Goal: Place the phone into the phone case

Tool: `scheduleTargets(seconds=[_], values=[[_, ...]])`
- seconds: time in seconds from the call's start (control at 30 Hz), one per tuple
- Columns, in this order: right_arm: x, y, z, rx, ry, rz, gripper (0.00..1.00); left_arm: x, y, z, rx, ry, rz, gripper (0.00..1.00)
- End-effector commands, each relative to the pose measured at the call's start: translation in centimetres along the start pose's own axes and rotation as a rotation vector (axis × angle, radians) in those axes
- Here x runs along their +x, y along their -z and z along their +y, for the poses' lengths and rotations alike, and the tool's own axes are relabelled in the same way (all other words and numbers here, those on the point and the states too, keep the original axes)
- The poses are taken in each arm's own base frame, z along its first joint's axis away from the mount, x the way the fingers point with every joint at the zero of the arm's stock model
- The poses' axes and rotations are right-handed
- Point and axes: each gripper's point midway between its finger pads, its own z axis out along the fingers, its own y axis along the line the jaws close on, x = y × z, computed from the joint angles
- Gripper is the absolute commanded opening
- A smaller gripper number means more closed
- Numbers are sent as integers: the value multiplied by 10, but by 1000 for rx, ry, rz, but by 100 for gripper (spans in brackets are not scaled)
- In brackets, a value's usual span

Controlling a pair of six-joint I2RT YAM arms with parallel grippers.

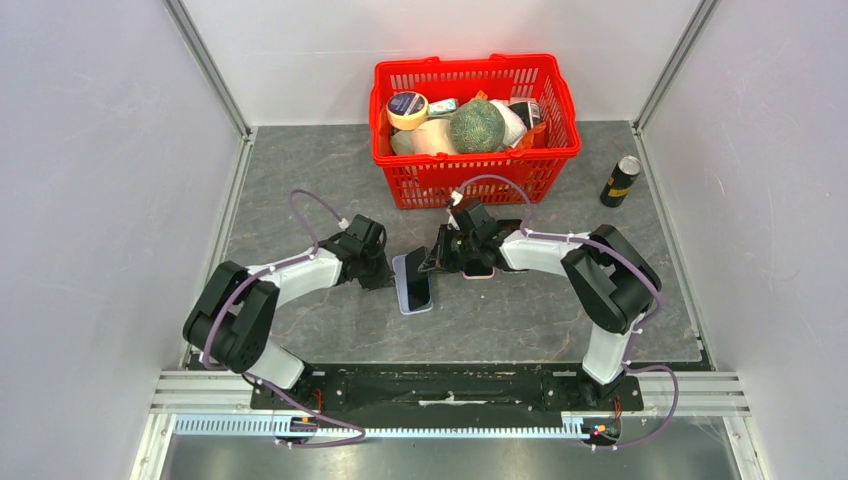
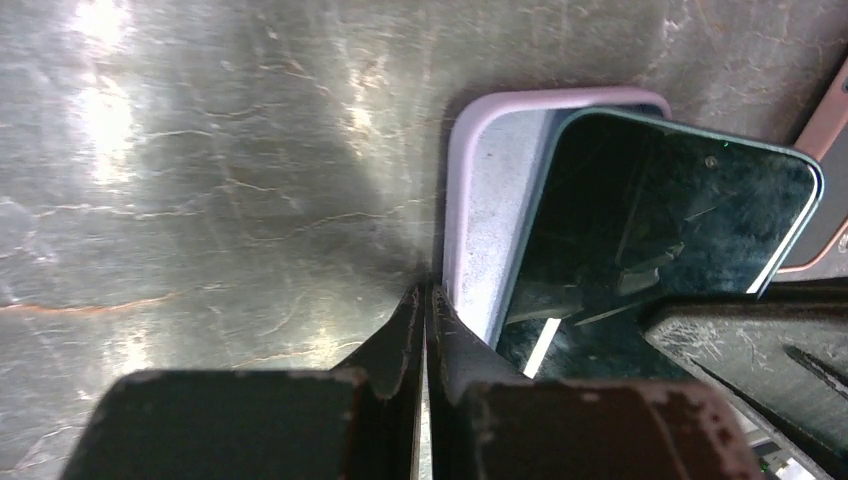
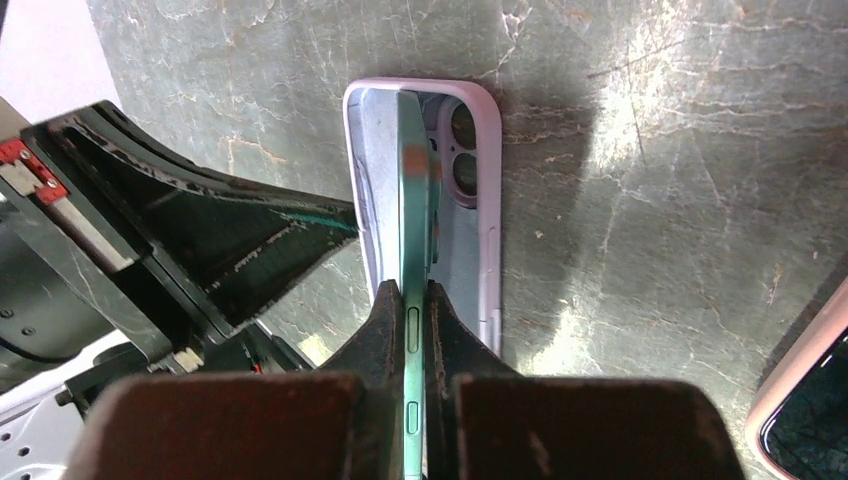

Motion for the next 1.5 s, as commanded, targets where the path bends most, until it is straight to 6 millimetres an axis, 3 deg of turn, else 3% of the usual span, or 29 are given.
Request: scheduleTargets(seconds=[0.0, 0.23, 0.4, 0.7, 1.03, 1.27, 1.37, 1.47], values=[[-7, -3, 14, -58, 23, -22, 0, 6, -3, -24, 66, -21, 8, 6], [15, -7, 2, -55, -4, 29, 0, 23, 5, -32, 97, -48, 13, 6], [42, -8, 3, -82, 16, 115, 0, 18, 10, -27, 63, -69, -4, 6], [78, 8, 10, -105, 56, 198, 0, 18, 27, -32, 104, -64, -19, 6], [93, -8, -6, -73, 44, 243, 0, 29, 30, -26, 109, -67, -5, 6], [86, -11, -30, 66, 74, 207, 0, 20, 45, -17, 84, -57, -75, 6], [85, -8, -38, 119, 86, 207, 8, 18, 49, -15, 80, -60, -87, 5], [81, -5, -41, 156, 98, 195, 23, 21, 47, -14, 76, -61, -75, 5]])
